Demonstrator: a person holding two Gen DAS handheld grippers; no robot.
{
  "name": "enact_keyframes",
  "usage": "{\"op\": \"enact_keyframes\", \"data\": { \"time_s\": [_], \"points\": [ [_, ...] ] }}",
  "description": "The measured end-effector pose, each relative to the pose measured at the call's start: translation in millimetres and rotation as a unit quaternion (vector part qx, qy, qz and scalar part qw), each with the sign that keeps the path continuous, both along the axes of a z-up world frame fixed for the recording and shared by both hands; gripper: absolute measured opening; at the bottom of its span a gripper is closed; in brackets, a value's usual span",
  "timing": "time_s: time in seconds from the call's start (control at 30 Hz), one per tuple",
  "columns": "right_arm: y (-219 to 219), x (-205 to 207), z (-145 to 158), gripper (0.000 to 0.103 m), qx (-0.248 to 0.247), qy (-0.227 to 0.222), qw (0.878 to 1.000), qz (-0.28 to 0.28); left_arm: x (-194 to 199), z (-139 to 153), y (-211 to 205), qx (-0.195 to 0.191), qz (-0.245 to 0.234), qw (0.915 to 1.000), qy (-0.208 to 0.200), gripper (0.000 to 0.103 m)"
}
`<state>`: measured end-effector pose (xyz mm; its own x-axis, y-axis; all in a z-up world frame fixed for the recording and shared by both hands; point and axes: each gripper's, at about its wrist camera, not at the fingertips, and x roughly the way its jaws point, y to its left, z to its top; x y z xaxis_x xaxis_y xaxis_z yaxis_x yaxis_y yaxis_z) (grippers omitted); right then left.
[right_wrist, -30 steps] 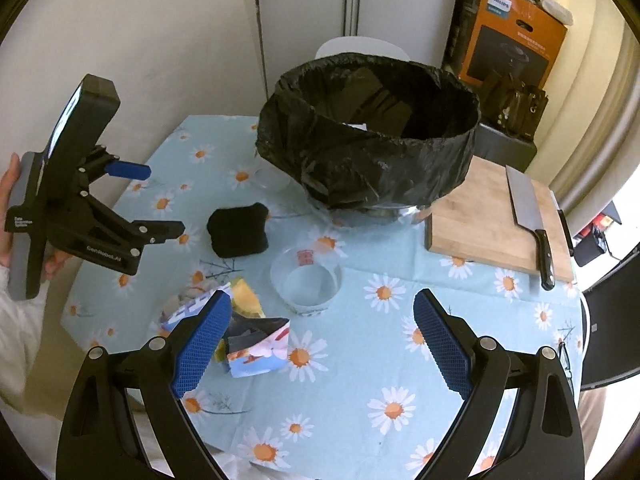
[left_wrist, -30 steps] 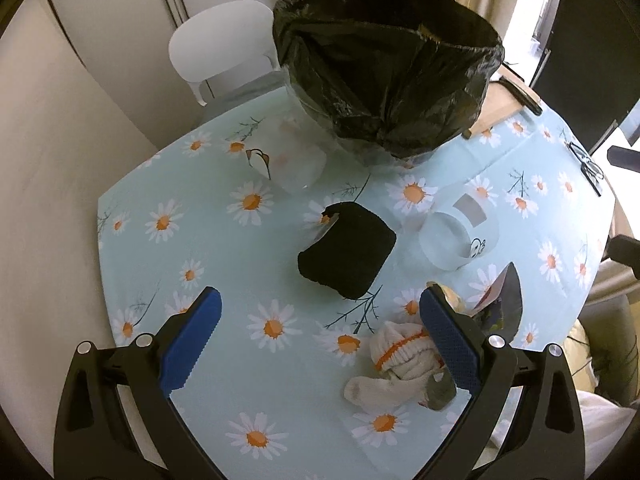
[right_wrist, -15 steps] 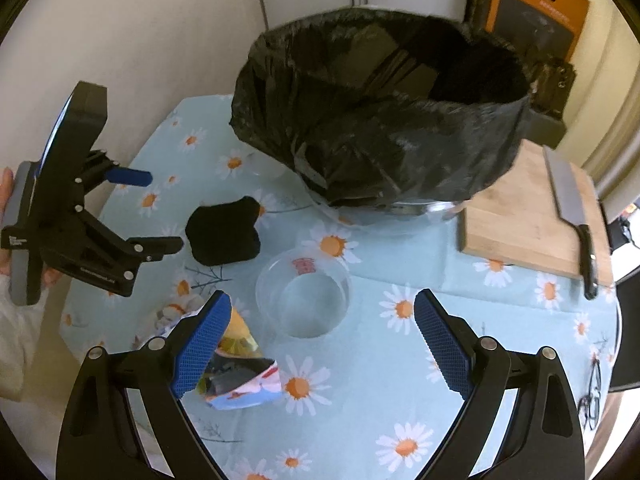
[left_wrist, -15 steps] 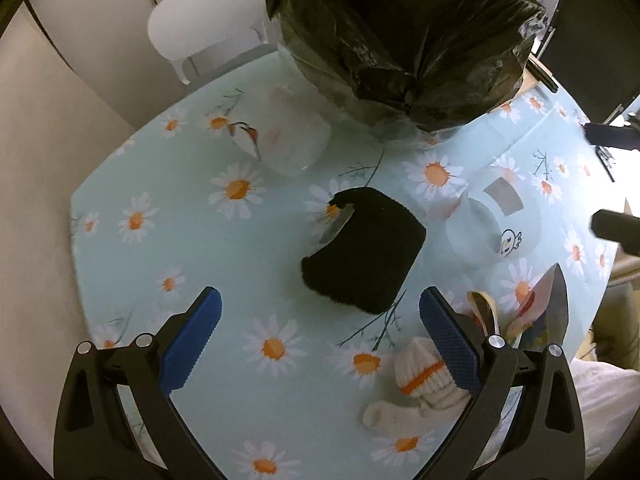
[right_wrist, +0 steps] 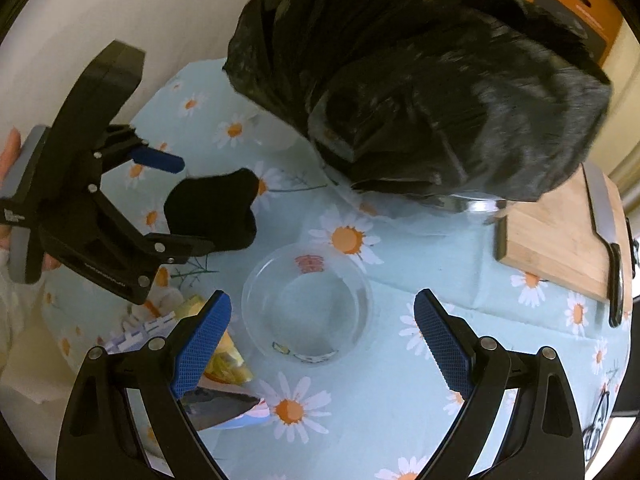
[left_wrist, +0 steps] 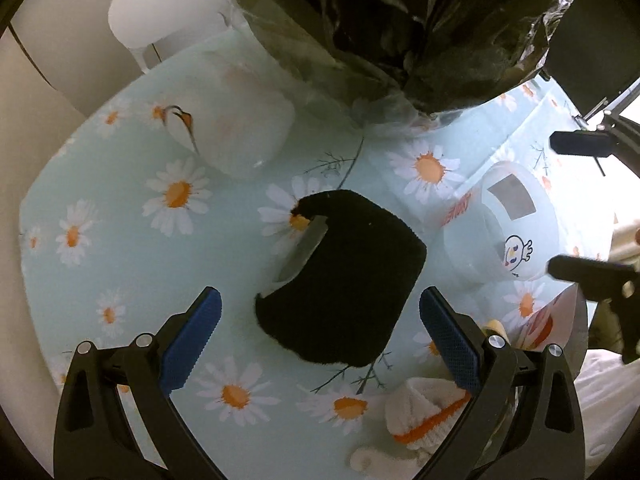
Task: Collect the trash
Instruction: 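Grasp the black sponge with the left tool while the right tool grasps the clear bowl rim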
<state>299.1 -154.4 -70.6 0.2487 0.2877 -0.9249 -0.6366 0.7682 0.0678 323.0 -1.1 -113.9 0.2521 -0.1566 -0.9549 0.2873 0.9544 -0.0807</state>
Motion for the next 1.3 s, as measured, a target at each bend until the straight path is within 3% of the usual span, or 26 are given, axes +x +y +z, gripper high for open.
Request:
{"op": "enact_keyframes", "data": {
  "time_s": [0.37,0.43,0.47,0.5,0.57,0.67,0.8,1.17,1.3],
  "points": [
    [15,8,-37,0.088,-0.021,0.028,0.999,0.010,19,-18,4,-0.003,-0.003,1.0000,0.008,0.097],
    [14,9,-40,0.087,-0.024,0.026,0.999,0.002,15,-19,3,-0.009,-0.013,0.9998,0.010,0.090],
    [13,11,-41,0.082,-0.020,0.030,0.999,-0.004,15,-22,1,-0.016,-0.018,0.9996,0.014,0.088],
    [10,13,-41,0.069,-0.012,0.037,0.999,-0.011,14,-23,-2,-0.019,-0.019,0.9995,0.018,0.084],
    [3,18,-45,0.060,0.002,0.065,0.997,-0.031,13,-26,-2,-0.027,-0.018,0.9992,0.025,0.078],
    [-8,21,-51,0.038,0.009,0.087,0.995,-0.054,13,-24,3,-0.044,-0.009,0.9986,0.026,0.068],
    [-22,23,-52,0.006,0.031,0.111,0.991,-0.070,6,-25,6,-0.042,-0.005,0.9986,0.033,0.065],
    [-65,16,-10,0.004,0.075,0.071,0.986,-0.128,-38,8,23,-0.041,0.024,0.9988,-0.012,0.063],
    [-75,11,4,0.004,0.071,0.063,0.986,-0.139,-52,20,22,-0.031,0.021,0.9991,-0.021,0.063]
  ]
}}
